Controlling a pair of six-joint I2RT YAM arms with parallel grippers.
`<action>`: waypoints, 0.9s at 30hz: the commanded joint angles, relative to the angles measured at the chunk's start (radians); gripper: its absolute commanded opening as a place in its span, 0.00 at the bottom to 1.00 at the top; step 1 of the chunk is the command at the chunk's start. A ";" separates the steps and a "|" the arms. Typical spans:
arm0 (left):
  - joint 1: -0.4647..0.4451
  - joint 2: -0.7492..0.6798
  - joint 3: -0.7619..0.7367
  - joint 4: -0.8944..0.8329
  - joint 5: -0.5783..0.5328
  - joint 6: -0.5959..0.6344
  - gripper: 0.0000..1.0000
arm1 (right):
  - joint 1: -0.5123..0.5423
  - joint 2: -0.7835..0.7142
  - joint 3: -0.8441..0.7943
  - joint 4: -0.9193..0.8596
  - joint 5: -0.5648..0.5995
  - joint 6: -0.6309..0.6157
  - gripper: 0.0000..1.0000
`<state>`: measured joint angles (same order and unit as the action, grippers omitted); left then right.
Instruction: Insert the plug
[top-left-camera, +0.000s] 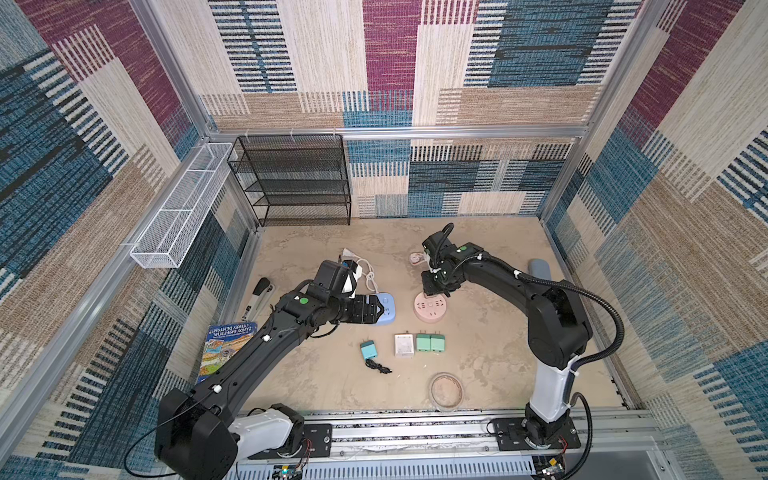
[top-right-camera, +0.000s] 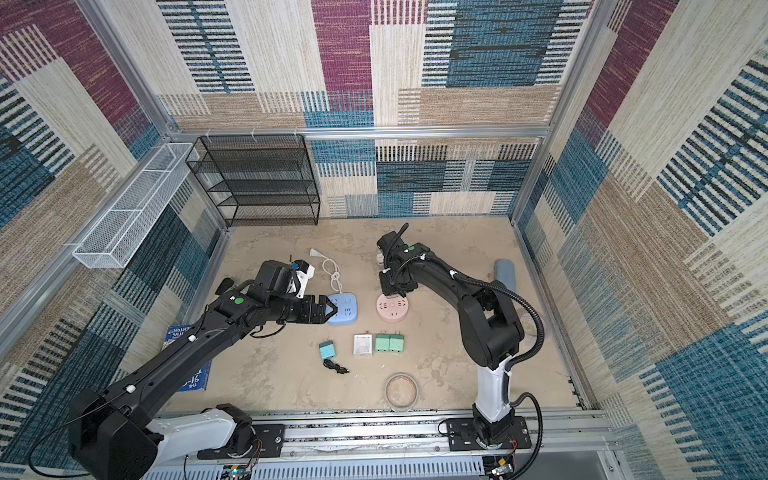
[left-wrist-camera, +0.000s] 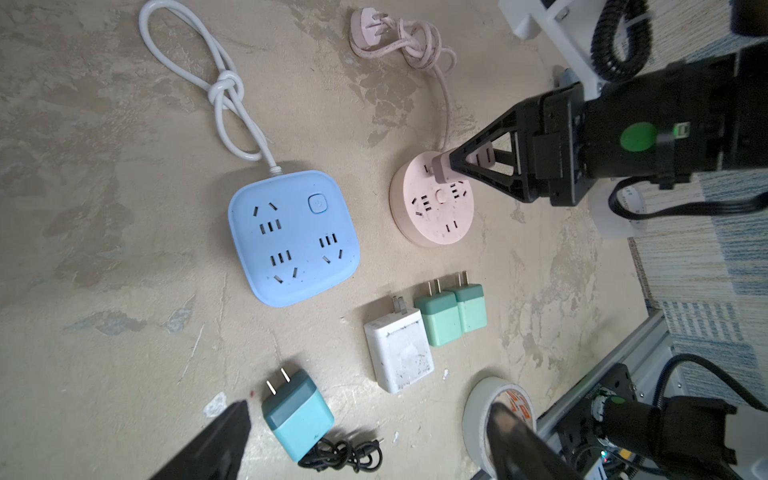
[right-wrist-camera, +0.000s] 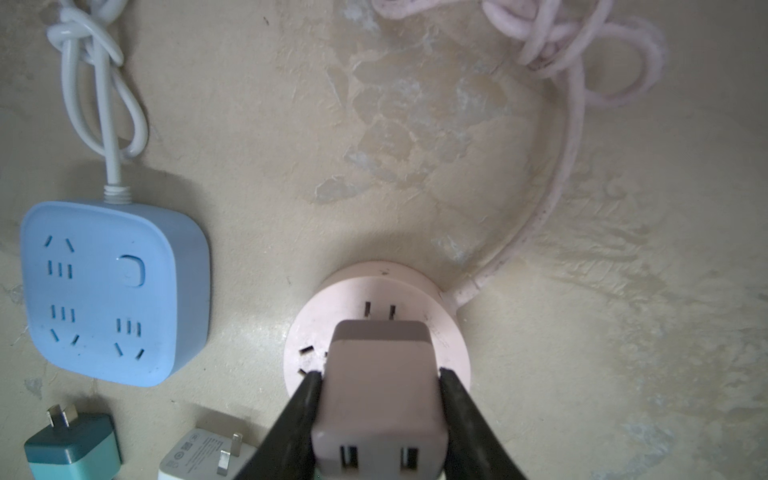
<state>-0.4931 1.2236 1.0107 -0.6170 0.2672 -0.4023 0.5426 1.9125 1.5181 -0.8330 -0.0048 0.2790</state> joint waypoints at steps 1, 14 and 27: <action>0.001 -0.002 -0.004 0.023 0.007 -0.010 0.94 | 0.002 0.015 -0.004 -0.030 -0.011 0.006 0.00; 0.001 0.000 -0.007 0.028 0.008 -0.012 0.94 | 0.002 0.059 0.052 -0.082 0.018 -0.006 0.00; 0.001 0.001 -0.011 0.034 0.007 -0.011 0.94 | 0.021 0.126 0.113 -0.108 0.045 0.000 0.00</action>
<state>-0.4931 1.2243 1.0016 -0.5957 0.2680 -0.4160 0.5575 2.0167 1.6356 -0.9112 0.0376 0.2749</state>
